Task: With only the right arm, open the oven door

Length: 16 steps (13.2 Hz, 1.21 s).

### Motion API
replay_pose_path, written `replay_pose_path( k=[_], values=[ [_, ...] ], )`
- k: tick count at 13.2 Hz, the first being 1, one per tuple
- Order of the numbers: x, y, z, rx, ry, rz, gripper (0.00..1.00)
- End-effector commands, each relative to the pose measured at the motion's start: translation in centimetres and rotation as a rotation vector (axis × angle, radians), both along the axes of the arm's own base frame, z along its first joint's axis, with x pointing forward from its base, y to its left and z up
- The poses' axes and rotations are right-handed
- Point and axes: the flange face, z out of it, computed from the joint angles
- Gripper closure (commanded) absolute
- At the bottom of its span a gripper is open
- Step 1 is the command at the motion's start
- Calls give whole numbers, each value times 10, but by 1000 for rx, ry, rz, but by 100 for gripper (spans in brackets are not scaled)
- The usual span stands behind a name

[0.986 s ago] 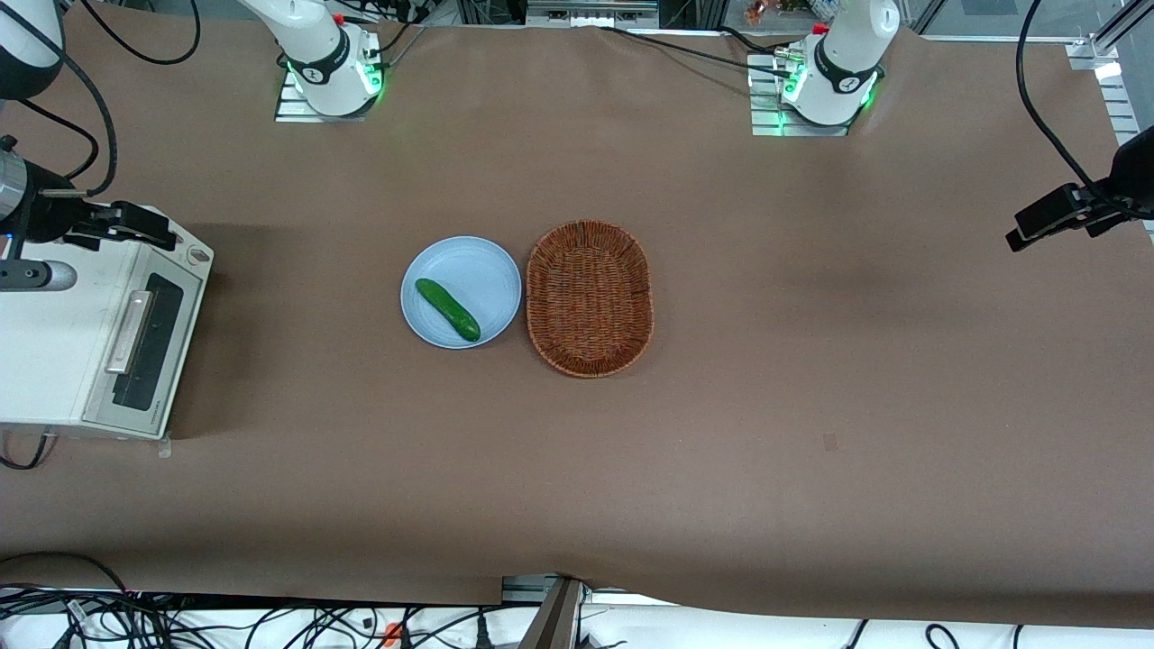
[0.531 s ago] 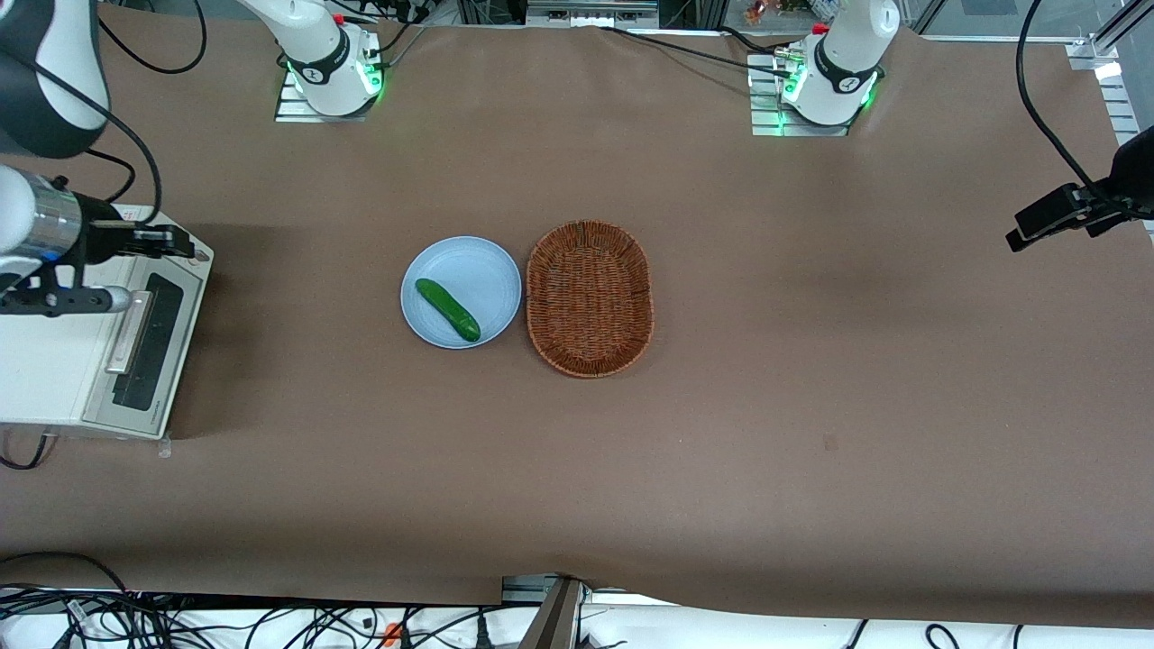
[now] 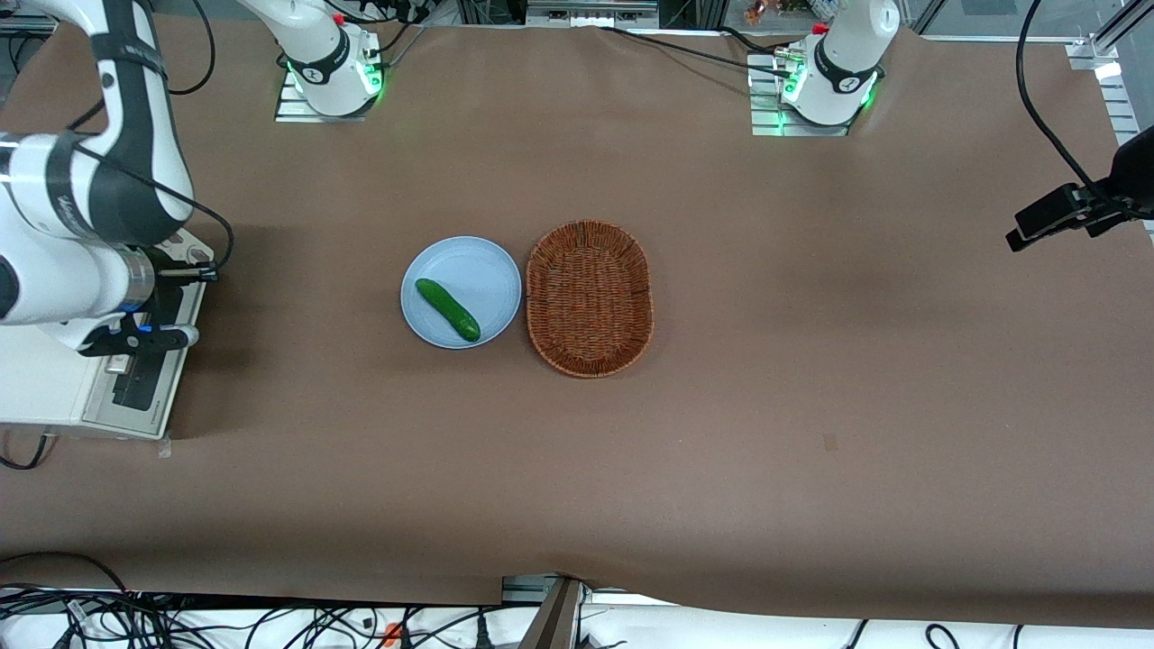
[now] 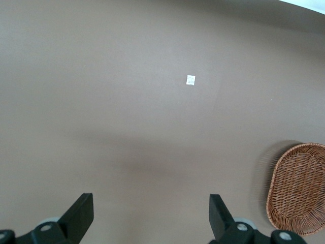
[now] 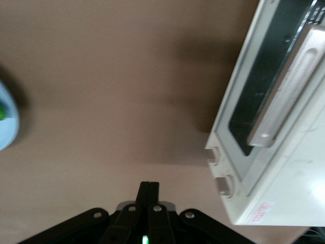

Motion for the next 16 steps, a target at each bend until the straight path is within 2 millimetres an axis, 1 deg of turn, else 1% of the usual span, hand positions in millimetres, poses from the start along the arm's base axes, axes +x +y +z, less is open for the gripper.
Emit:
replay_pose_path(
  k=[1,2,3,7,8,9,11,13,14,16],
  values=[
    [-1,-10,-18,-60,12,91,100],
    [0,-14,-22,-78,13,148,100],
    [1,-24,-26,-88,11,184,100],
    [8,-51,-27,-140,17,304,100],
    [10,-64,-28,-149,19,328,100],
    [13,-72,-30,-155,11,339,100],
    [18,-77,-39,-161,-8,352,100],
    [22,-88,-51,-166,-15,352,100],
    [23,-89,-54,-166,-21,357,100],
    [22,-90,-55,-166,-12,357,100]
  ],
)
